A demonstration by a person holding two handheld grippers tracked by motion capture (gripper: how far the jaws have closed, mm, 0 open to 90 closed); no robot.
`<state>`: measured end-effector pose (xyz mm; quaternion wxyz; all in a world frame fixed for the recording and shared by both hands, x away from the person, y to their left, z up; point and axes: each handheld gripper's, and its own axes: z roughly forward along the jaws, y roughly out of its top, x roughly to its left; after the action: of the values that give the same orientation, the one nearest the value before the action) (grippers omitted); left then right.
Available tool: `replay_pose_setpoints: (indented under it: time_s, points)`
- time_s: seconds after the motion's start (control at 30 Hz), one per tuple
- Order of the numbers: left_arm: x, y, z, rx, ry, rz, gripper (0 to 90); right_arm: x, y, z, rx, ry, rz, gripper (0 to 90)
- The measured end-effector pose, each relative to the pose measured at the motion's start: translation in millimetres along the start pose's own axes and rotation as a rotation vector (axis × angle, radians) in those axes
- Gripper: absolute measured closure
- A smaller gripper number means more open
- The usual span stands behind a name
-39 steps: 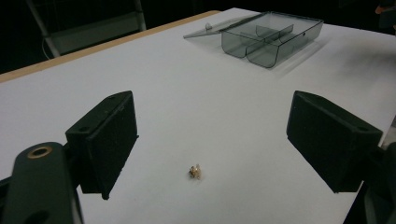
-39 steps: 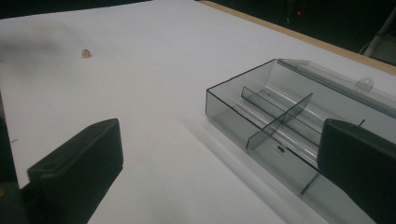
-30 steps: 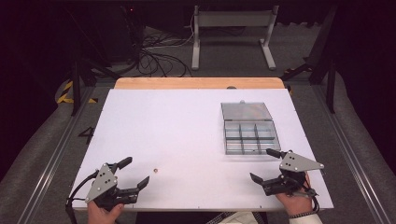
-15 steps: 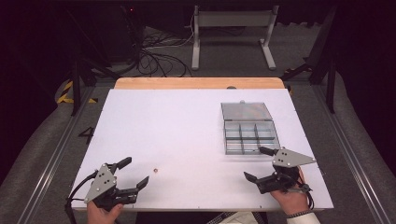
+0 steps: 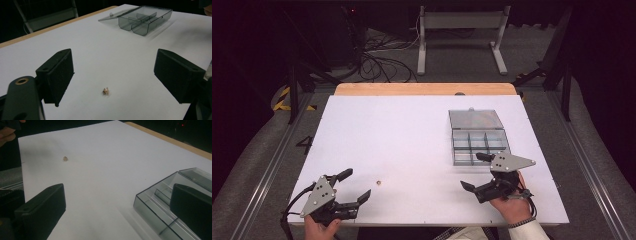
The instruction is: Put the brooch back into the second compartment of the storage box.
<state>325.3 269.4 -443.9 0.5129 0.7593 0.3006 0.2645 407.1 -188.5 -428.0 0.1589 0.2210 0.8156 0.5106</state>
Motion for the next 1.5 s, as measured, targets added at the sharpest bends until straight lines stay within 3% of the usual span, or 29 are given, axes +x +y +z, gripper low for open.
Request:
replay_pose_setpoints:
  time_s: [0.27, 0.63, 0.9, 1.5]
  points:
    - [0.6, -0.4, -0.1, 0.0, 0.005, 0.001, 16.4, 5.1, 9.2, 8.3, 0.006, 0.014, -0.023, 1.1]
    - [0.7, -0.7, 0.0, 0.003, 0.011, 0.0, 16.4, 7.2, 18.1, 16.9, 0.001, 0.055, 0.034, 7.4]
    - [1.5, -1.3, 0.1, 0.009, 0.018, -0.01, 16.6, 15.8, 24.1, 27.4, 0.027, 0.044, 0.012, 11.8]
    - [3.4, -1.9, 0.1, 0.016, 0.023, -0.018, 16.8, 36.6, 42.2, 80.1, 0.086, 0.16, 0.001, 17.1]
